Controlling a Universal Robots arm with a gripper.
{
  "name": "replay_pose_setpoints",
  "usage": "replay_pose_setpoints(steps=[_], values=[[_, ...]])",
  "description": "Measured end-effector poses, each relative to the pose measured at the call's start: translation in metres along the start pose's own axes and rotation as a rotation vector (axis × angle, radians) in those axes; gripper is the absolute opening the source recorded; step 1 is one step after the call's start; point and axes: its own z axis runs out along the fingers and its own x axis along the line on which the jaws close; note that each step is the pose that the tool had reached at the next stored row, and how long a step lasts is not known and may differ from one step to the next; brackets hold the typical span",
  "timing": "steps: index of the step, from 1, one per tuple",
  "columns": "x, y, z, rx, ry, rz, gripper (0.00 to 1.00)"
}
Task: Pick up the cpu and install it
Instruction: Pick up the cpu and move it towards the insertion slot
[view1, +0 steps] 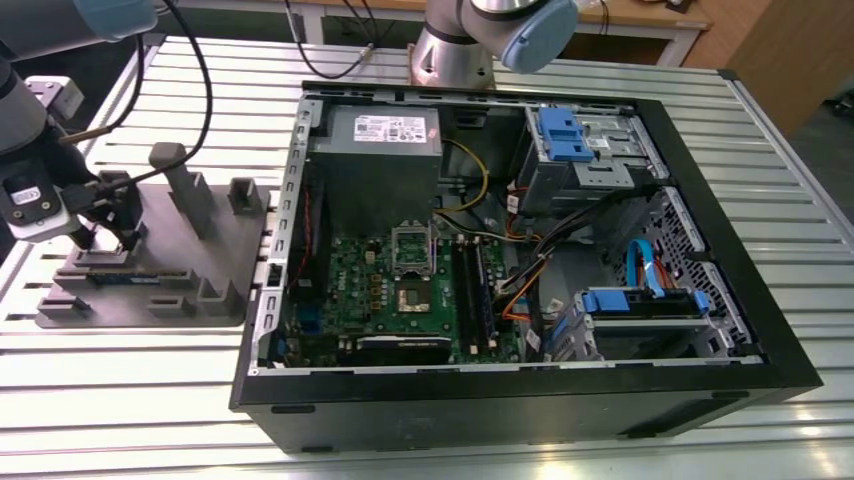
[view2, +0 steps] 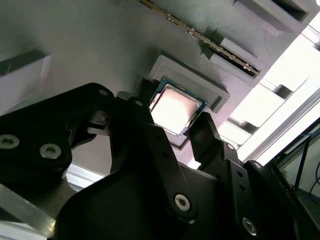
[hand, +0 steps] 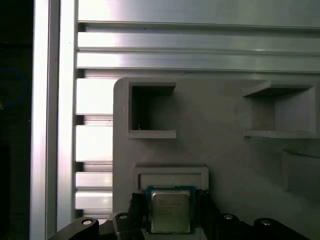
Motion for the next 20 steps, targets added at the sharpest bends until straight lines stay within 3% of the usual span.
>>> replay_pose_setpoints(steps=[20], values=[[0.0013,0.0,-0.002,-0.0004,0.0003,-0.011,0.57]])
